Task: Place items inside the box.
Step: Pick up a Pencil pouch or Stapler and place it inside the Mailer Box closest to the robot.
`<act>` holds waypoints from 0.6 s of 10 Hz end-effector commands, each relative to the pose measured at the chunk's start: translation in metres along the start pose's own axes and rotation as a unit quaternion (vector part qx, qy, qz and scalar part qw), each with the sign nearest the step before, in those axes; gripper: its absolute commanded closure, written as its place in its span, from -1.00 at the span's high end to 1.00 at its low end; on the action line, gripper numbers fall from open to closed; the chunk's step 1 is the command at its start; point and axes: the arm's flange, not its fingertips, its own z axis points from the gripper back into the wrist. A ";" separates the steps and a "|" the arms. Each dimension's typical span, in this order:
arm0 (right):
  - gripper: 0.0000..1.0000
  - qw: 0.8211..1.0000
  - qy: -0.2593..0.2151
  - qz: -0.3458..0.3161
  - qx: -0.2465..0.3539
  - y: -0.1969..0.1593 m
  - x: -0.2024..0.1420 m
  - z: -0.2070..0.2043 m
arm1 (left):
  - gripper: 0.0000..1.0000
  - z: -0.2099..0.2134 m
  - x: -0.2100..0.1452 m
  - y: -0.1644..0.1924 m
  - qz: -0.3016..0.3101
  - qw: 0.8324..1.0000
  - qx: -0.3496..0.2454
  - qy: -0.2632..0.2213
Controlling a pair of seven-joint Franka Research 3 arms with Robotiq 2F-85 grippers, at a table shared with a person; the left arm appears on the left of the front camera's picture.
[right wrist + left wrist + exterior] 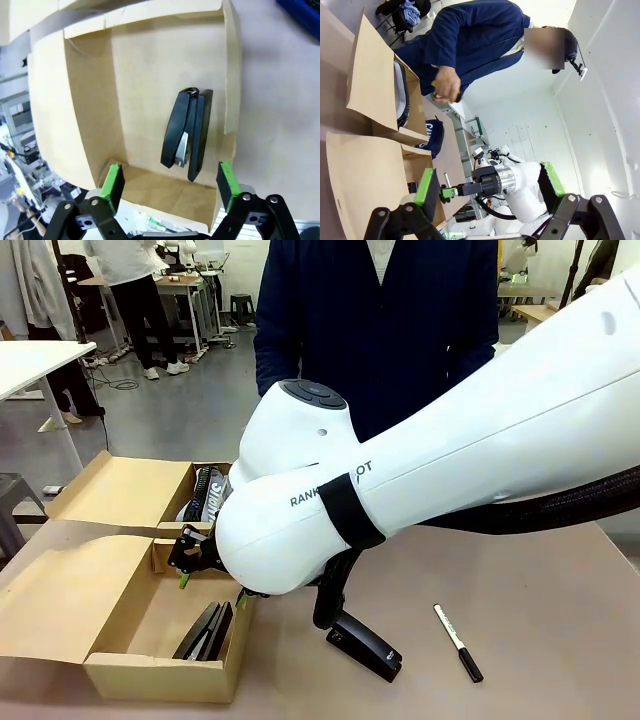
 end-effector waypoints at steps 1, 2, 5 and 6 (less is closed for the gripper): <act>1.00 0.999 0.015 0.016 0.031 -0.002 0.001 0.002 | 1.00 -0.002 -0.002 -0.001 -0.009 1.000 -0.010 -0.004; 1.00 0.998 0.036 0.032 0.047 -0.008 -0.002 0.013 | 1.00 -0.002 -0.002 -0.001 -0.009 1.000 -0.010 -0.004; 1.00 0.994 0.089 0.023 0.054 -0.093 -0.001 0.098 | 1.00 -0.002 -0.002 -0.001 -0.009 1.000 -0.010 -0.004; 1.00 0.990 0.103 -0.022 0.089 -0.141 -0.002 0.134 | 1.00 -0.002 -0.002 -0.001 -0.009 1.000 -0.010 -0.004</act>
